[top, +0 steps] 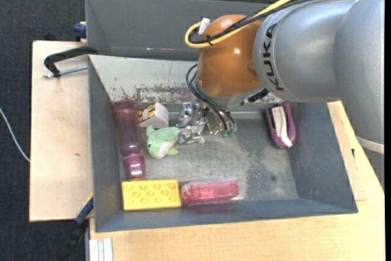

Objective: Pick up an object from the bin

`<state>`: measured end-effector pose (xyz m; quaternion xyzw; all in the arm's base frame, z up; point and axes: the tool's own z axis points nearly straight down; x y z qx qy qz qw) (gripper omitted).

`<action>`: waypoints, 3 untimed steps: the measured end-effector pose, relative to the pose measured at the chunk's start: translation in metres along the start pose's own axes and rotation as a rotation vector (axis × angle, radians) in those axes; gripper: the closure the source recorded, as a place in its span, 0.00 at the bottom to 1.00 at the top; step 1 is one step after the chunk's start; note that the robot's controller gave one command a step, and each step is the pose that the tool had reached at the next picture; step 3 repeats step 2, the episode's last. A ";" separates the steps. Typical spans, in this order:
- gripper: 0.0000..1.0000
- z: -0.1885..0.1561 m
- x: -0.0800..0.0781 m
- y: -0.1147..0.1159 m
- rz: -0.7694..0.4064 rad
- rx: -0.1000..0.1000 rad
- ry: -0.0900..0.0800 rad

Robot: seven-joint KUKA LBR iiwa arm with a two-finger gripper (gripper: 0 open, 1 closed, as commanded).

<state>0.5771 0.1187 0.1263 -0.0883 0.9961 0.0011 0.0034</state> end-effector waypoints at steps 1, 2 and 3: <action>1.00 -0.005 -0.001 0.000 0.000 0.000 -0.001; 1.00 -0.010 -0.001 0.000 0.000 0.000 0.001; 1.00 -0.010 -0.001 0.000 0.000 0.000 0.001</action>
Offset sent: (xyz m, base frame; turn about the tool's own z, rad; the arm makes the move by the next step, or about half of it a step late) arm 0.0002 -0.0001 0.0322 0.0000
